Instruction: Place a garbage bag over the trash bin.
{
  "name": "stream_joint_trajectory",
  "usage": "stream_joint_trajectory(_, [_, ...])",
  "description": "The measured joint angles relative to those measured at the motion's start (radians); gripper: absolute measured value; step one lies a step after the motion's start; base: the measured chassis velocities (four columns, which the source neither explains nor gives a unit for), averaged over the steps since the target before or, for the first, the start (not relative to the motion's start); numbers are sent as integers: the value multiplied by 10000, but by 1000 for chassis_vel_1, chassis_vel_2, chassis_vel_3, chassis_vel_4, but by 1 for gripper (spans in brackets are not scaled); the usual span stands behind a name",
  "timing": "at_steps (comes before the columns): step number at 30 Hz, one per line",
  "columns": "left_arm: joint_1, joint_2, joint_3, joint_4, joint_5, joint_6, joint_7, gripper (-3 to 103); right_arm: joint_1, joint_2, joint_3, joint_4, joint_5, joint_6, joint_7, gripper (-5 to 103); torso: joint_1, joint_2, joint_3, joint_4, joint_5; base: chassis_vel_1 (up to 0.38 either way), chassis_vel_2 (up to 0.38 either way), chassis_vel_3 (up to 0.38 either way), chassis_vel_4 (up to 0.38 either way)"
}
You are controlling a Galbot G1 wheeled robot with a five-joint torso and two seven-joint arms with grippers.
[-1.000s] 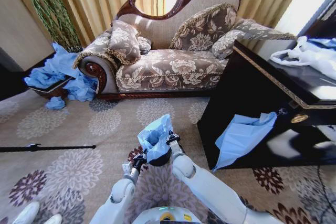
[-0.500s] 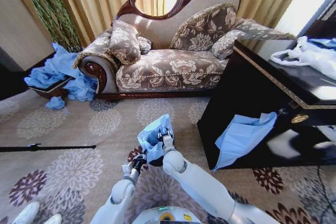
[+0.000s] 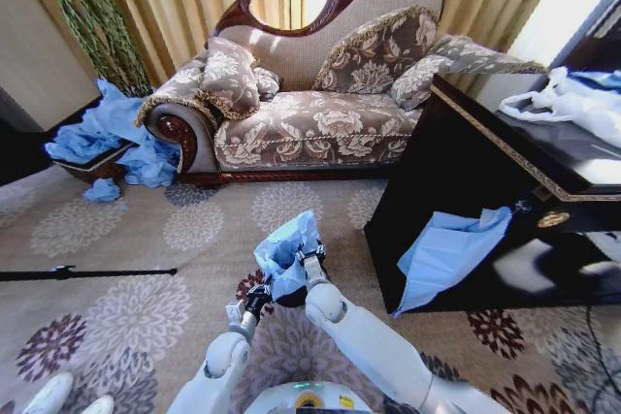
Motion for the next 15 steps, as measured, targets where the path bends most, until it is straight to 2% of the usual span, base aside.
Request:
stream_joint_trajectory(3, [8,-8,-13,-20,-3,-16,3,0,45,9,23,-41,-47,12,-32,35,0,0,0,0,-1,0,0,0,0])
stream_joint_trajectory(4, [8,-8,-13,-20,-3,-16,3,0,45,9,23,-41,-47,12,-32,35,0,0,0,0,-1,0,0,0,0])
stream_joint_trajectory(6, [44,-11,-28,-45,-4,-31,3,0,41,8,41,-59,-48,14,-35,24,0,0,0,0,0,0,0,0,0])
stream_joint_trajectory(7, [44,-11,-28,-45,-4,-31,3,0,41,8,41,-59,-48,14,-35,24,0,0,0,0,0,0,0,0,0])
stream_joint_trajectory(10, [92,-32,-40,-61,-3,-60,3,0,-5,-9,122,-127,-76,52,-69,8,0,0,0,0,0,0,0,0,0])
stream_joint_trajectory(11, [92,-32,-40,-61,-3,-60,3,0,-5,-9,122,-127,-76,52,-69,8,0,0,0,0,0,0,0,0,0])
stream_joint_trajectory(12, [110,-36,-43,-76,-1,-66,4,0,-23,-19,172,-166,-87,66,-94,3,0,0,0,0,0,0,0,0,0])
stream_joint_trajectory(15, [120,-38,-48,-88,0,-80,3,0,-33,-43,230,-229,-108,111,-121,1,0,0,0,0,0,0,0,0,0])
